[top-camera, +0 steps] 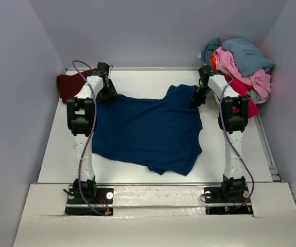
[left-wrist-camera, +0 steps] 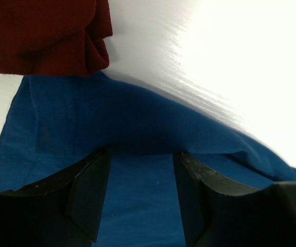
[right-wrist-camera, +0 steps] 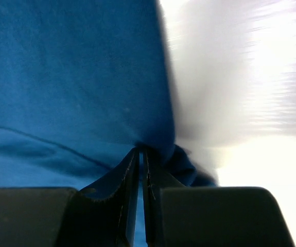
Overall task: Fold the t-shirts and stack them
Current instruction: Flatten out the tshirt
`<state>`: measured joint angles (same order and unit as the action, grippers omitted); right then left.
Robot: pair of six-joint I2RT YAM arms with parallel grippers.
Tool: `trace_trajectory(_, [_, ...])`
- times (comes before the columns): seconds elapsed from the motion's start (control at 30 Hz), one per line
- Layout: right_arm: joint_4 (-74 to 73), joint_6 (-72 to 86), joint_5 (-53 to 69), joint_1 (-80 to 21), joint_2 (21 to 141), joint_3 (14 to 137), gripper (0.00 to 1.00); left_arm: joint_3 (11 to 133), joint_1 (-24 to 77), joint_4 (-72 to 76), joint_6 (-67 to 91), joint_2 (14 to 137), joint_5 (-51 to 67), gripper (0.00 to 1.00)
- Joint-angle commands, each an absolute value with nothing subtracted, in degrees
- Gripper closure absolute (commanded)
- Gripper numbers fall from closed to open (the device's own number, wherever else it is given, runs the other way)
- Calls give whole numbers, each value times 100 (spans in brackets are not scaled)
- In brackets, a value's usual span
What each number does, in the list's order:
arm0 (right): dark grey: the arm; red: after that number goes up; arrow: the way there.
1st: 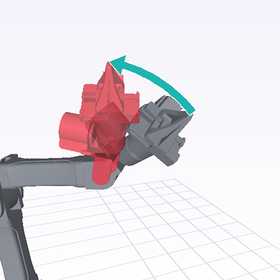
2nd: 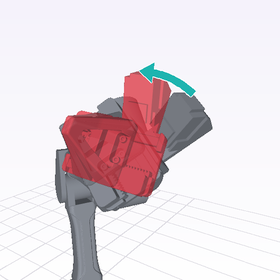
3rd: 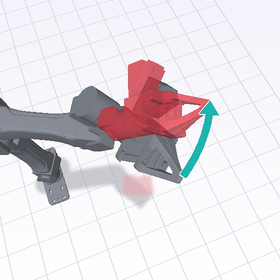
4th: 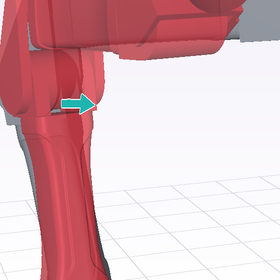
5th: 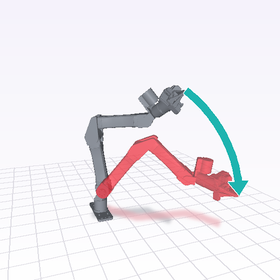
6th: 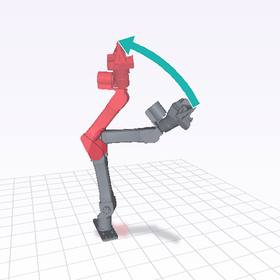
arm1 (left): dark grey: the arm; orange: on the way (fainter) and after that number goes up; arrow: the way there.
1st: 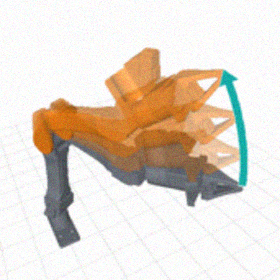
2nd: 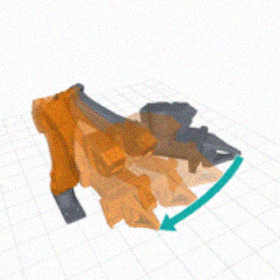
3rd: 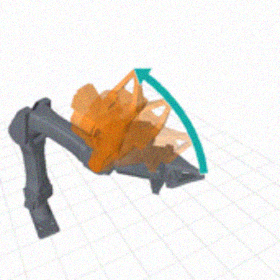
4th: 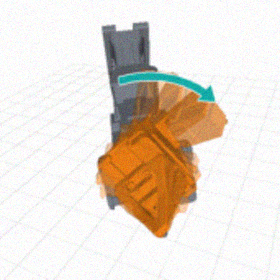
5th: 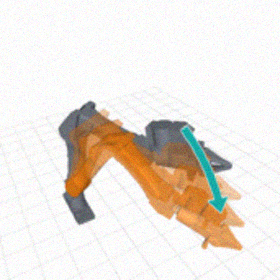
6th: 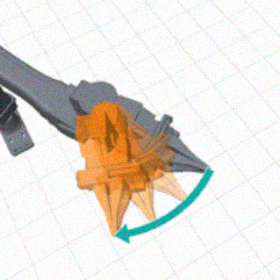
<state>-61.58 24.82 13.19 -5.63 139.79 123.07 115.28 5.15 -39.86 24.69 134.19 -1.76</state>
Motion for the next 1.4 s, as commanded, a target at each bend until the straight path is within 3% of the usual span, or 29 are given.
trace_trajectory(0.0, [-5977,2171,501,-694,13211,12121,86,11417,492,-3929,2364,13105,-193,37])
trace_trajectory(0.57, [-6354,2109,729,-756,14422,12709,85,11426,492,-3920,2355,13184,-97,37])
trace_trajectory(0.97, [-6952,2408,510,-756,15565,14422,84,11619,492,-3788,2452,13421,123,38])
trace_trajectory(1.37, [-6302,2408,272,-484,15355,14581,81,12234,492,-3533,2443,13913,141,37])
